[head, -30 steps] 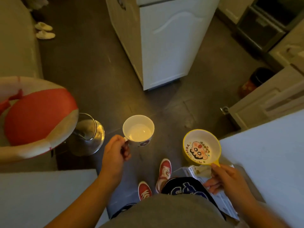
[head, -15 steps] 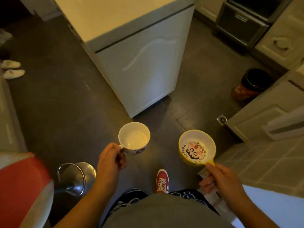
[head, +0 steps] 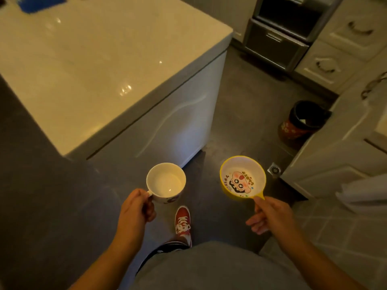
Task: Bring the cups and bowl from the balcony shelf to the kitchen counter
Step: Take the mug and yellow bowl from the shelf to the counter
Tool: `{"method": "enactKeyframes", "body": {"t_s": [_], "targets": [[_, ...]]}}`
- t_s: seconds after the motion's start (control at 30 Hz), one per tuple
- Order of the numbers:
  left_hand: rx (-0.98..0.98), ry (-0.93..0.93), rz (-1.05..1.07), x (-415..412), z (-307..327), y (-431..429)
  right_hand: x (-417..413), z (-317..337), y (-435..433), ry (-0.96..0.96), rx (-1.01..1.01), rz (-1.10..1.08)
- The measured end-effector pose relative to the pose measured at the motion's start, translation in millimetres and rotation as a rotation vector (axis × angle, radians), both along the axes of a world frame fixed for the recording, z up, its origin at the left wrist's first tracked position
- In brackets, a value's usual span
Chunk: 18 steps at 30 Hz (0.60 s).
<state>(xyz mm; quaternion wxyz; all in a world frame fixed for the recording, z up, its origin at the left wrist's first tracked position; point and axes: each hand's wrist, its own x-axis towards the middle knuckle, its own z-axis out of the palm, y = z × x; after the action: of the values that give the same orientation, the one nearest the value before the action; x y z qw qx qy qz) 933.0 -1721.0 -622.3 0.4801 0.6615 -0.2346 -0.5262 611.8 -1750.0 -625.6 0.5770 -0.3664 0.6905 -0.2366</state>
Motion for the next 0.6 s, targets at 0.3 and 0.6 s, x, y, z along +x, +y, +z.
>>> {"method": "enactKeyframes", "body": {"t_s": [0.3, 0.6], "targets": [[-0.013, -0.025, -0.354, -56.5, 6.0, -183.9, -46.3, 5.6, -51.5, -0.009, 0.084, -0.404], [-0.041, 0.027, -0.561, -215.5, 9.8, -328.5, -149.0, -9.2, -113.3, 0.022, 0.071, -0.599]]}}
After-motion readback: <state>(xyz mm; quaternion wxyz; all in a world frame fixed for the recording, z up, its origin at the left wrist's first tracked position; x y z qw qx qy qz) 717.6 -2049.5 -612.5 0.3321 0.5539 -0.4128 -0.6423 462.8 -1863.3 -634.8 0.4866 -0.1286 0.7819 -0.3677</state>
